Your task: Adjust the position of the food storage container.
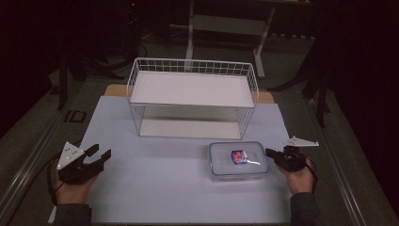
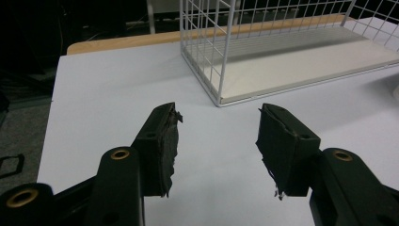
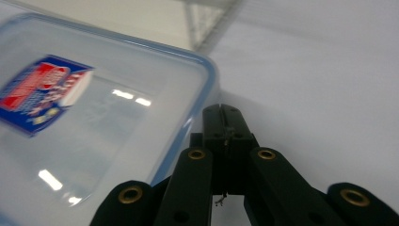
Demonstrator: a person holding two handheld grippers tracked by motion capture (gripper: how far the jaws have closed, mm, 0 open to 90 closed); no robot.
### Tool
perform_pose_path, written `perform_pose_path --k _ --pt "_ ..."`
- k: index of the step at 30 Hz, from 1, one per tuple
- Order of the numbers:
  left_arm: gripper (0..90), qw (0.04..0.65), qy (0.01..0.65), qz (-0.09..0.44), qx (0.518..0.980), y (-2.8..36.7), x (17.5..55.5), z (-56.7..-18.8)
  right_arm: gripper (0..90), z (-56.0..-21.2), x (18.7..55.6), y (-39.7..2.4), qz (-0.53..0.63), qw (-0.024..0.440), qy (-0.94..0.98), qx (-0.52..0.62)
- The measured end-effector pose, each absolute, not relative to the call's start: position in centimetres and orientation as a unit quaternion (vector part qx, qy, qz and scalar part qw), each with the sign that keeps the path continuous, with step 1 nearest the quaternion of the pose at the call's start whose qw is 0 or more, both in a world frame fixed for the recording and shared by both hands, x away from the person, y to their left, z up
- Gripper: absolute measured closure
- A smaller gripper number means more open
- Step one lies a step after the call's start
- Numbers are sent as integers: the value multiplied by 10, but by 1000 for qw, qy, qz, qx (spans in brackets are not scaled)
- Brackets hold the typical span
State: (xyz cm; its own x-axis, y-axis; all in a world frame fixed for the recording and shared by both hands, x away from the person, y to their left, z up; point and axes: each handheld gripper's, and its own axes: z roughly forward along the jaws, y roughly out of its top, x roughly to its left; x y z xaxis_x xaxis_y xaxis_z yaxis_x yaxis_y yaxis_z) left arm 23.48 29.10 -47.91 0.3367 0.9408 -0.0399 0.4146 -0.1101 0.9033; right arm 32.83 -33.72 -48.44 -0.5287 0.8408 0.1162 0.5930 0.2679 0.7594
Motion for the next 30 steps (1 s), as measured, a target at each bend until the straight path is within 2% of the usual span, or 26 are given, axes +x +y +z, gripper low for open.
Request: perform_pose_path --k 9,30 --pt "474 444 490 292 691 288 236 -480 900 -485 320 -320 397 145 789 446" --pt "466 442 473 280 709 275 240 -480 900 -483 308 -248 403 116 832 363"
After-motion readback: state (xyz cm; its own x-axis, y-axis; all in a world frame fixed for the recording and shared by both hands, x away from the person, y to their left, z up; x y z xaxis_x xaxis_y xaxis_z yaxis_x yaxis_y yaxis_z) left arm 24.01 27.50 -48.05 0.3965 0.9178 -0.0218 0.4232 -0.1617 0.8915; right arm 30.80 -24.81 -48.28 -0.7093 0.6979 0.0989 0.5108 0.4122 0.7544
